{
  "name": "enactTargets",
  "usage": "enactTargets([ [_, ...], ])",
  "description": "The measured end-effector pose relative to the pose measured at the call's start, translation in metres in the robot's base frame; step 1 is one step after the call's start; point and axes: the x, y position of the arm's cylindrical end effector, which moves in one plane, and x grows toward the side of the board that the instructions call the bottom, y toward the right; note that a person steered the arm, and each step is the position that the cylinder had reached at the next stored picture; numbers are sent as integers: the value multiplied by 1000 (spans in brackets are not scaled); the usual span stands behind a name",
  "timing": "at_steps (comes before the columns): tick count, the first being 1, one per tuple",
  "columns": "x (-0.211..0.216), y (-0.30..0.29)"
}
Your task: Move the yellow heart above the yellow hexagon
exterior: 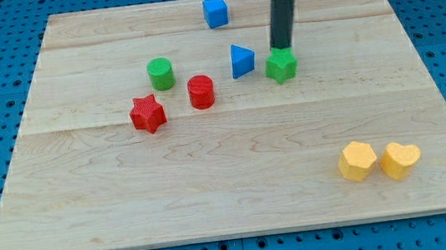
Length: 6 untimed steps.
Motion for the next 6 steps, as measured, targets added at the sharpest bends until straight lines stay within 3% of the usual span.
enactTargets([
  [1,31,-11],
  [2,34,22],
  [4,136,101],
  [5,167,160],
  [6,222,174],
])
